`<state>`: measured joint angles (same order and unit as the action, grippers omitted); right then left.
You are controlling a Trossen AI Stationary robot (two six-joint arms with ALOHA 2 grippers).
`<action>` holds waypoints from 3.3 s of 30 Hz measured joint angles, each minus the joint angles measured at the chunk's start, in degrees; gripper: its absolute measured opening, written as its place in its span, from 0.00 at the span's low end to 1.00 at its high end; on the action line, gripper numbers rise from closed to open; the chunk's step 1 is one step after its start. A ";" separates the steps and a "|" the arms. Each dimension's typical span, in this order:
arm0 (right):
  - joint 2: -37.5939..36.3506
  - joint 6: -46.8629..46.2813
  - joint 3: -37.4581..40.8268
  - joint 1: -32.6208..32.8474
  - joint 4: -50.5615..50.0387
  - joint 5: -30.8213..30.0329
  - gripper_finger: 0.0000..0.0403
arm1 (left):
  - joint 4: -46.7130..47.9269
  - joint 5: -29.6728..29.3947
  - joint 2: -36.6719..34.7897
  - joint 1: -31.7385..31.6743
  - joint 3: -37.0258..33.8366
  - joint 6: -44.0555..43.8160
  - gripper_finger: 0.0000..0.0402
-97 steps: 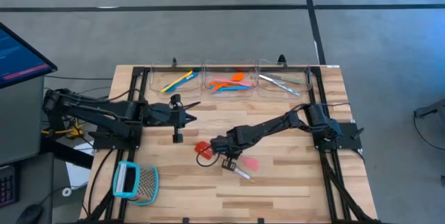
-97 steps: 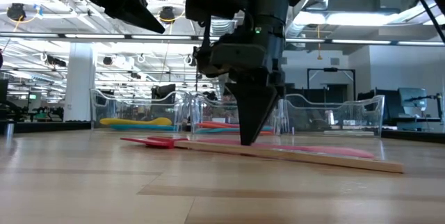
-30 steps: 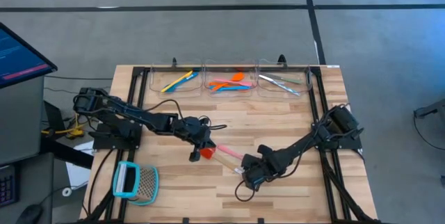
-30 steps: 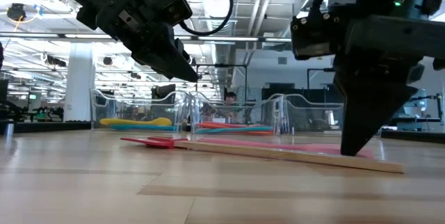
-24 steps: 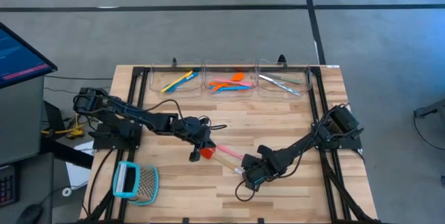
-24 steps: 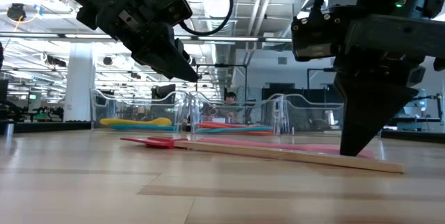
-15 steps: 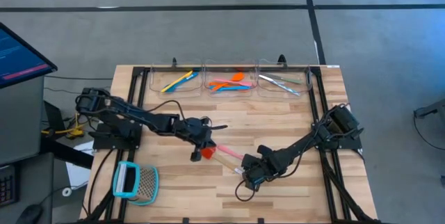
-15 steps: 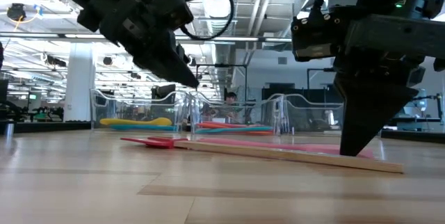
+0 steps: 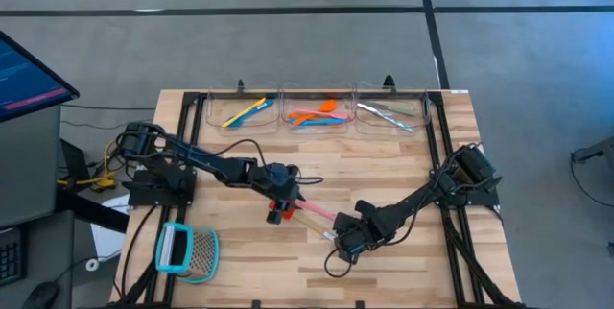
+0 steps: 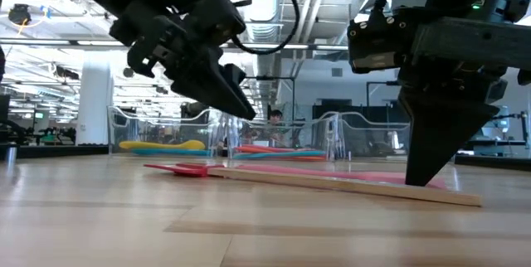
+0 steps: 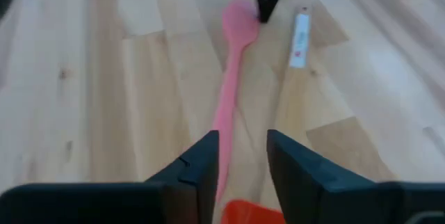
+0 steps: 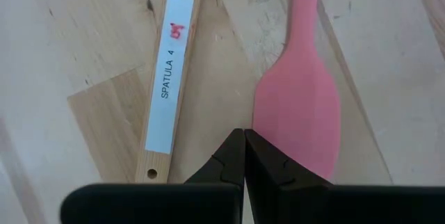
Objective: Pick & Place Kitchen Items
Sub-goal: Put the pink spatula into the middle transparent bin
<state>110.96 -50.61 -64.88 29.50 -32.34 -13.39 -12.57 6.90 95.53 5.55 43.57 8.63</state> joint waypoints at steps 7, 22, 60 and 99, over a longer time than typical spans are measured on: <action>0.00 0.00 0.07 -0.01 0.26 0.00 0.00 | 0.12 2.17 3.50 -1.83 2.00 -0.01 0.36; -0.04 0.02 0.07 0.01 1.14 -0.02 0.00 | 0.70 6.53 14.00 -3.11 7.00 0.29 0.36; -1.87 0.18 0.30 0.01 1.20 -1.15 0.00 | -0.23 8.49 16.33 -2.48 7.22 -3.51 0.01; -4.85 3.18 0.07 -0.01 -1.16 -3.17 0.00 | 0.87 4.49 13.69 -0.49 7.22 -1.12 0.00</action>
<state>106.10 -47.43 -64.82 29.50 -33.51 -16.56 -11.70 11.40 109.22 5.06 50.78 7.51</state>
